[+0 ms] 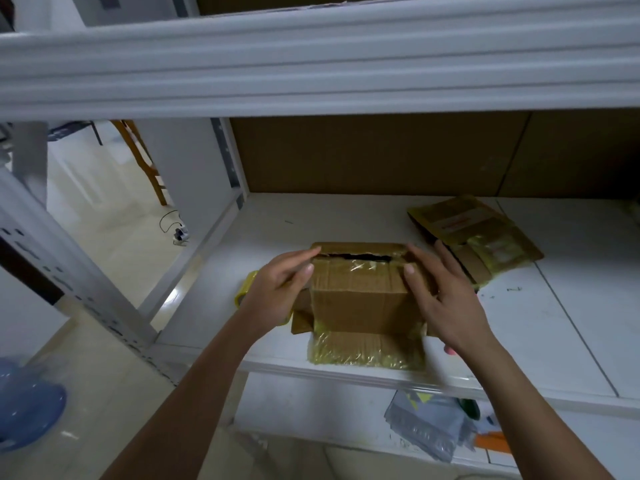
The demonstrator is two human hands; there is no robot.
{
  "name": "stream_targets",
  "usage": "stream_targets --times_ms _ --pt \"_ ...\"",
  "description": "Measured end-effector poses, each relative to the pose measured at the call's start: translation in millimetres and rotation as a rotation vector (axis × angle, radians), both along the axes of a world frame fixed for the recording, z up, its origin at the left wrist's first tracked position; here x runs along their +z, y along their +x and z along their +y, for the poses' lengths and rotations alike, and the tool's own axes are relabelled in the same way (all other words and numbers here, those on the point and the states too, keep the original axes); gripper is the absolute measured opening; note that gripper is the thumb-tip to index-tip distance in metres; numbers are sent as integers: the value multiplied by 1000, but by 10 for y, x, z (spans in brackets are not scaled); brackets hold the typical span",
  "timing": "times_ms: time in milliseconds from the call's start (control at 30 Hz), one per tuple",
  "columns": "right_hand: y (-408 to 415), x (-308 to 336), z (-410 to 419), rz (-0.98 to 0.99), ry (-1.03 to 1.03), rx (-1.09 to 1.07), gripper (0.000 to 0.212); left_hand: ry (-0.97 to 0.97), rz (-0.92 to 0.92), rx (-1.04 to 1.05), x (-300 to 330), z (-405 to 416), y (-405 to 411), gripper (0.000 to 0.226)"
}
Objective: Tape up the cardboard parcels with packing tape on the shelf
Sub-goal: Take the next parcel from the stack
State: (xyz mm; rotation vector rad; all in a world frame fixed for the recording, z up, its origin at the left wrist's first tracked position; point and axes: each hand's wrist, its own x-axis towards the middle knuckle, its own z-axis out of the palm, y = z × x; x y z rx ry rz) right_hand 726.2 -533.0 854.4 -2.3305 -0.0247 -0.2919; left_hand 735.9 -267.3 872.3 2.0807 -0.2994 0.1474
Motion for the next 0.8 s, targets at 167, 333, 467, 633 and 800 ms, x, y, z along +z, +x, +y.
stream_targets --times_ms 167,333,467,633,800 --pt "9 9 68 -30 -13 -39 60 -16 16 18 110 118 1 29" --pt "-35 143 196 -134 -53 -107 54 -46 14 37 175 376 59 27" --pt "-198 311 498 -350 2 -137 43 98 166 2 82 702 115 42" --pt "-439 315 1127 -454 105 97 25 207 278 -107 -48 903 179 61" --pt "-413 -225 1574 -130 132 249 28 157 213 -114 -165 1038 208 46"
